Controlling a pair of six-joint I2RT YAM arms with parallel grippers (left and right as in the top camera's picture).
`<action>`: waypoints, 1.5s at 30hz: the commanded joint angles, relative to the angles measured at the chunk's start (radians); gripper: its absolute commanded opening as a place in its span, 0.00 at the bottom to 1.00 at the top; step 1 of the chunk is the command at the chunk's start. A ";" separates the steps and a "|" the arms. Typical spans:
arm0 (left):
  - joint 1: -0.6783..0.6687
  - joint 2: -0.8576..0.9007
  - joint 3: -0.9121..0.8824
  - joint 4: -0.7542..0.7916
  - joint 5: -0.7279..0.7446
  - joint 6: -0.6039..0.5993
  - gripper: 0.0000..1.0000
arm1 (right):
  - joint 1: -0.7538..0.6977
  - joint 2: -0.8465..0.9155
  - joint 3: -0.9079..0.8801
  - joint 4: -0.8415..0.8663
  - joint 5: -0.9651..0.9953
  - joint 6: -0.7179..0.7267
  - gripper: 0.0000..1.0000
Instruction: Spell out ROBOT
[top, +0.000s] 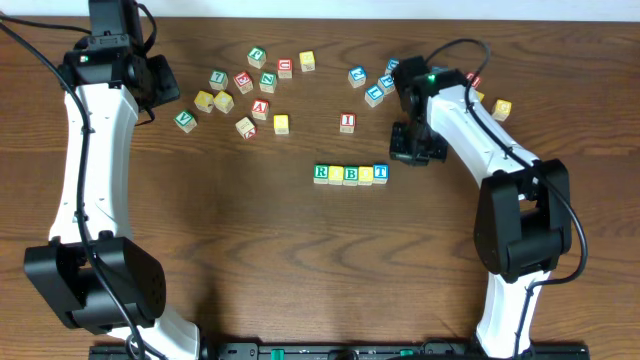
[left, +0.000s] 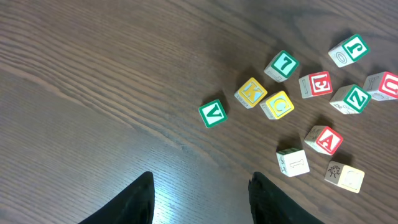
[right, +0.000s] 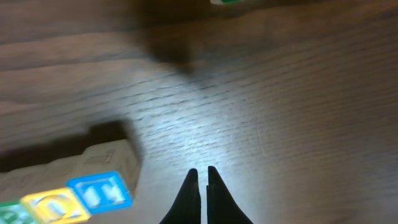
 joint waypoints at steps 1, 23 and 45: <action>0.002 -0.012 -0.008 -0.003 -0.010 0.016 0.49 | 0.010 -0.005 -0.047 0.033 -0.018 -0.002 0.01; 0.002 -0.012 -0.008 -0.003 -0.010 0.017 0.49 | 0.076 -0.005 -0.096 0.092 -0.032 -0.001 0.02; 0.002 -0.012 -0.008 -0.003 -0.010 0.016 0.49 | 0.102 -0.005 -0.095 0.127 -0.050 -0.027 0.01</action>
